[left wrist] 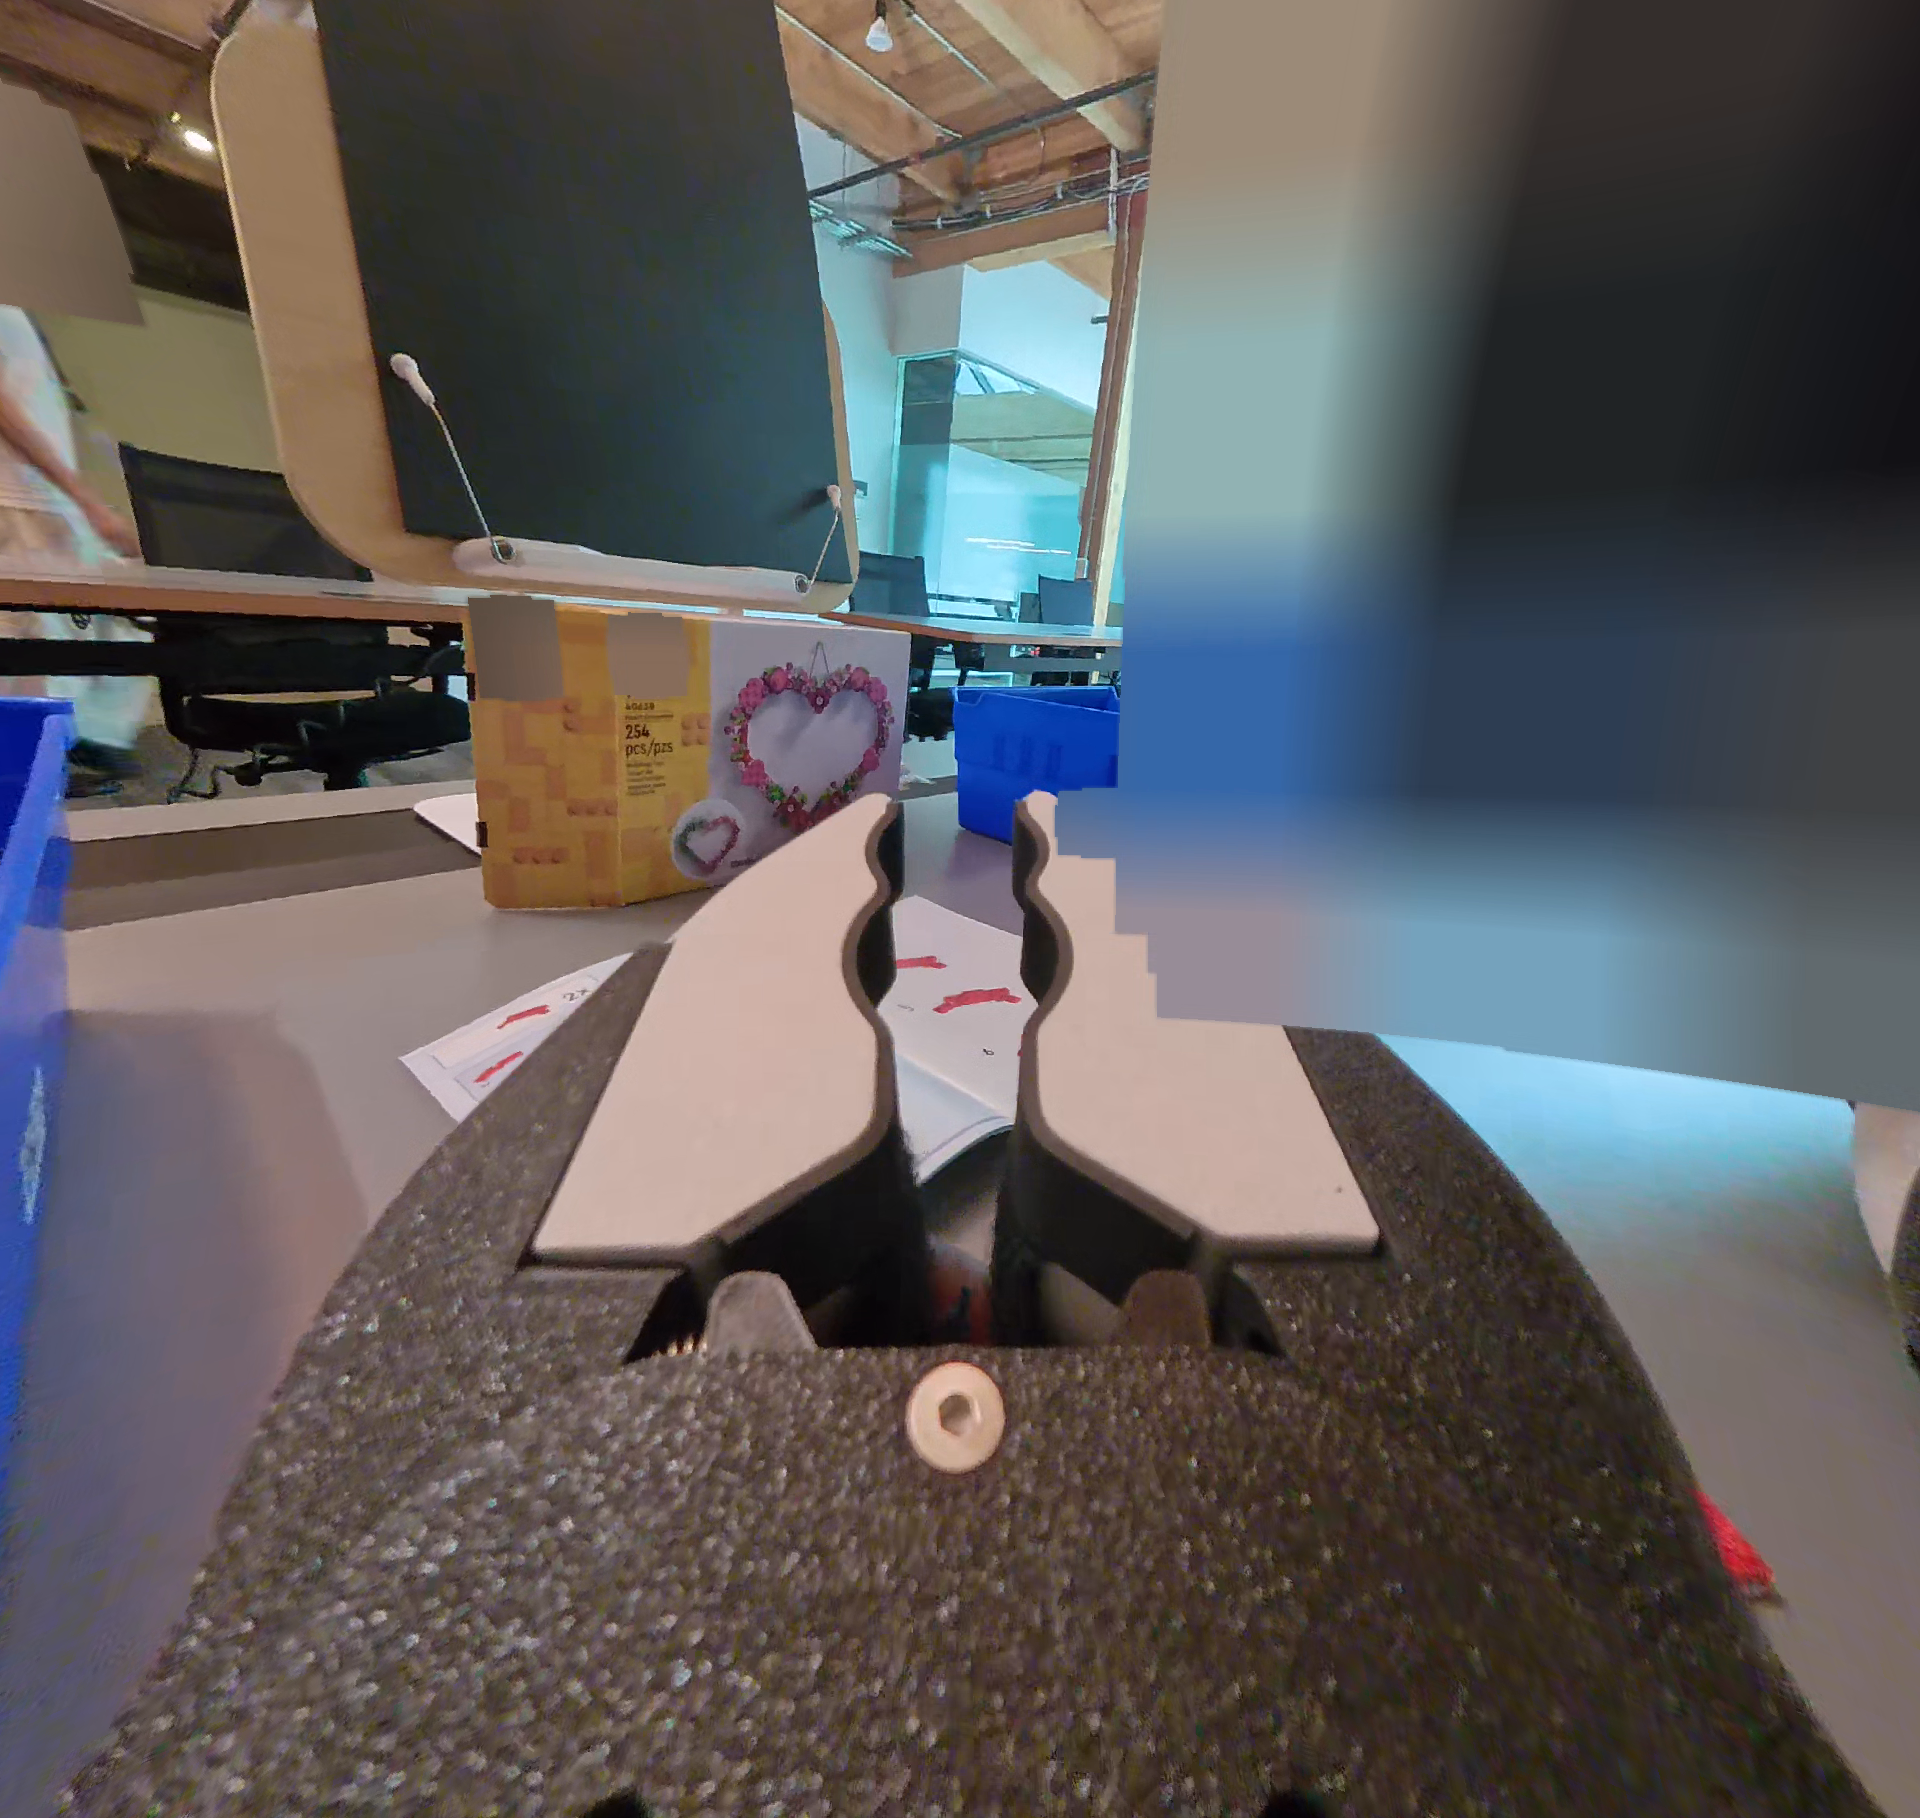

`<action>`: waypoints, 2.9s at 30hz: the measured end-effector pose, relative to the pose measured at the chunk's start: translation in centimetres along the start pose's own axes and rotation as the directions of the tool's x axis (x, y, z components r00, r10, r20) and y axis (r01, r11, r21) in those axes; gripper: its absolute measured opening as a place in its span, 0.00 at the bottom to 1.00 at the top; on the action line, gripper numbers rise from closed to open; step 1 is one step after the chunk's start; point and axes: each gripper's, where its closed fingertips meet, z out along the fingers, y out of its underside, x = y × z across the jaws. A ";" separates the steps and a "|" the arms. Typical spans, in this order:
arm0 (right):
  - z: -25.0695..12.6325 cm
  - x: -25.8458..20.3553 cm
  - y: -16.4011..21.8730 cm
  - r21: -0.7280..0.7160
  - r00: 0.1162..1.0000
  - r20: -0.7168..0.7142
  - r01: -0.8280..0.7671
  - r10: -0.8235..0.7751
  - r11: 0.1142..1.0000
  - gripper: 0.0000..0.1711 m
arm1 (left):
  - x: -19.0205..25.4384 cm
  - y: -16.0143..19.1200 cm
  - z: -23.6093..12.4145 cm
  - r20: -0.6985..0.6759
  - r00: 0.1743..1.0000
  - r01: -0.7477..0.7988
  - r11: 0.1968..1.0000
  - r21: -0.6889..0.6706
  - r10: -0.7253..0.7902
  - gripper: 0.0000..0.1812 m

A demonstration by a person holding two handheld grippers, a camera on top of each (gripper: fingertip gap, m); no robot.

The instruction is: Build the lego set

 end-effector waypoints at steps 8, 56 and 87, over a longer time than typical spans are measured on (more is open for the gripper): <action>7.5 2.2 4.2 -0.341 0.984 -0.070 -0.175 0.161 0.923 0.03 | 0.0 -0.1 -0.2 0.008 1.000 -0.023 1.000 0.006 0.023 0.10; 14.7 -13.9 -6.9 0.133 0.974 0.141 0.157 -0.176 0.979 0.19 | 1.3 0.6 0.0 -0.035 0.994 -0.106 0.992 -0.075 0.103 0.10; 8.1 -1.0 3.7 -0.360 0.855 0.504 0.337 -0.123 0.870 0.00 | 0.7 -0.8 -0.9 -0.088 0.996 0.024 0.998 0.056 -0.019 0.11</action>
